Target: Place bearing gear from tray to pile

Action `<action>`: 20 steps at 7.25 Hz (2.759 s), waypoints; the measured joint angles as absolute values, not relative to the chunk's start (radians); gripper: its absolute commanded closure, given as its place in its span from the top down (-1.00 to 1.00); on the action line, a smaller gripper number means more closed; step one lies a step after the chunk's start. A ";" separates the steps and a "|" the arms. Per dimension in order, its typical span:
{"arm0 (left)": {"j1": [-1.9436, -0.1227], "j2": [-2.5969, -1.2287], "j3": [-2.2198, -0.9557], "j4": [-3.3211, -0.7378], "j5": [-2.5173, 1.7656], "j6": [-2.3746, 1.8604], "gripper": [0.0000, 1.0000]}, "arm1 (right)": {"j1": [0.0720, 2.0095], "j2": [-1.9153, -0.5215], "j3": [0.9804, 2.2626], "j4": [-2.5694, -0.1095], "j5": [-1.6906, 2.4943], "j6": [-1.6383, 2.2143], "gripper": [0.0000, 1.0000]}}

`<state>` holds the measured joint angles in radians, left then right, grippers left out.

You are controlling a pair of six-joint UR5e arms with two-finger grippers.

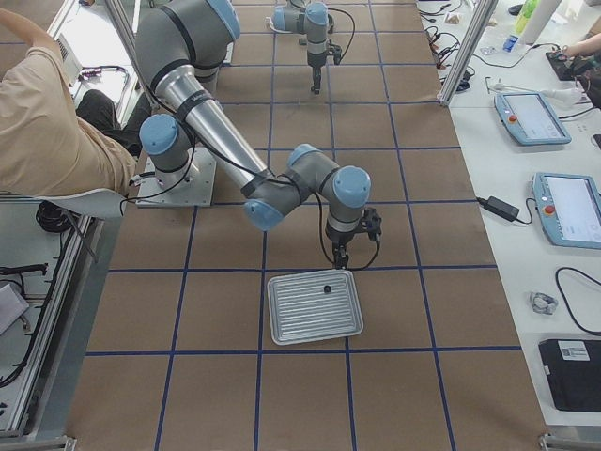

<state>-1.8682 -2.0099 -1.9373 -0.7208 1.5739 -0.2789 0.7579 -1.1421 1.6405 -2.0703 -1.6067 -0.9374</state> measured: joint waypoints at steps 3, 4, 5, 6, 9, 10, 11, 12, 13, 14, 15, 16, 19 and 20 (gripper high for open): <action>-1.871 -2.012 -1.942 -0.718 1.571 -0.273 0.32 | 0.705 -1.047 1.630 -2.140 -1.595 -1.017 0.49; -1.872 -2.012 -1.943 -0.718 1.571 -0.271 0.22 | 0.693 -1.027 1.625 -2.158 -1.594 -1.032 0.48; -1.875 -2.011 -1.945 -0.718 1.571 -0.271 0.16 | 0.687 -1.013 1.621 -2.167 -1.593 -1.051 0.42; -1.878 -2.007 -1.951 -0.717 1.571 -0.271 -0.31 | 0.685 -1.003 1.619 -2.171 -1.593 -1.061 0.39; -1.881 -2.001 -1.968 -0.713 1.572 -0.270 -1.00 | 0.684 -0.990 1.619 -2.180 -1.581 -1.067 0.17; -1.880 -2.001 -1.968 -0.710 1.572 -0.270 -1.00 | 0.684 -0.990 1.618 -2.182 -1.579 -1.067 0.09; -1.879 -2.001 -1.966 -0.707 1.572 -0.270 -1.00 | 0.684 -0.990 1.618 -2.183 -1.579 -1.067 -0.03; -1.876 -1.996 -1.959 -0.707 1.572 -0.270 -1.00 | 0.684 -0.989 1.618 -2.184 -1.580 -1.067 -0.03; -1.867 -1.986 -1.941 -0.715 1.572 -0.261 -1.00 | 0.684 -0.989 1.618 -2.184 -1.580 -1.067 -0.10; -1.847 -1.977 -1.908 -0.758 1.573 -0.242 -1.00 | 0.684 -0.988 1.618 -2.184 -1.580 -1.068 -0.10; -1.817 -1.969 -1.874 -0.825 1.578 -0.219 -1.00 | 0.684 -0.988 1.618 -2.185 -1.580 -1.067 -0.10; -1.780 -1.956 -1.856 -0.870 1.600 -0.174 -1.00 | 0.684 -0.987 1.618 -2.185 -1.580 -1.067 -0.13; -1.582 -1.919 -1.856 -0.947 1.659 0.080 -1.00 | 0.684 -0.986 1.619 -2.185 -1.580 -1.067 -0.47; -1.506 -1.905 -1.874 -0.950 1.663 0.172 -1.00 | 0.684 -0.986 1.619 -2.185 -1.581 -1.069 -0.58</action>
